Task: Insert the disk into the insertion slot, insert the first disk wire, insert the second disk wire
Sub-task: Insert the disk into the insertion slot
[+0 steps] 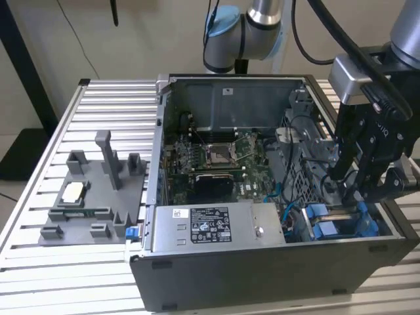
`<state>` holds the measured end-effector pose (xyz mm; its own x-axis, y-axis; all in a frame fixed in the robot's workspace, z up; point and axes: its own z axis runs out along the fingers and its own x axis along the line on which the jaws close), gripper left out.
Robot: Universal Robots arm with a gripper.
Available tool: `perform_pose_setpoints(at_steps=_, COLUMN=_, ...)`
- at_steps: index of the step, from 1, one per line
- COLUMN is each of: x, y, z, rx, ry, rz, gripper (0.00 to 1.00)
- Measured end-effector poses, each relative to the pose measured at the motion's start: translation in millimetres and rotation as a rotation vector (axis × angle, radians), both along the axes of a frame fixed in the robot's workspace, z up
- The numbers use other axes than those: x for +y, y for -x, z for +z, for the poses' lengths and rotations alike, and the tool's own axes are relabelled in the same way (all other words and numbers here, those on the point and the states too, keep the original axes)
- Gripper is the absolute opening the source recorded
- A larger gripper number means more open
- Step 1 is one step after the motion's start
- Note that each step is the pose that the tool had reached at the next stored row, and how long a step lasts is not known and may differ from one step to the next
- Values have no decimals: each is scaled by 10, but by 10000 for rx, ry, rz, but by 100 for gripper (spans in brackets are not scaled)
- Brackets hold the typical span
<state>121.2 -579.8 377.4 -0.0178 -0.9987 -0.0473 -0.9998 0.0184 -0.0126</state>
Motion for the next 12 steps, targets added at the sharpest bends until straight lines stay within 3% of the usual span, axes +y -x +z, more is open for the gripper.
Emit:
perform_pose_setpoints(at_steps=3, x=-1, y=1, z=17, rx=3, ry=1, rz=-1, gripper=47)
perform_pose_setpoints(at_steps=8, x=2, y=1, z=177, rx=11, ry=1, rz=-1, gripper=47)
perform_pose_setpoints(at_steps=12, x=39, y=13, z=196, rx=11, ry=-26, rz=-2, gripper=47)
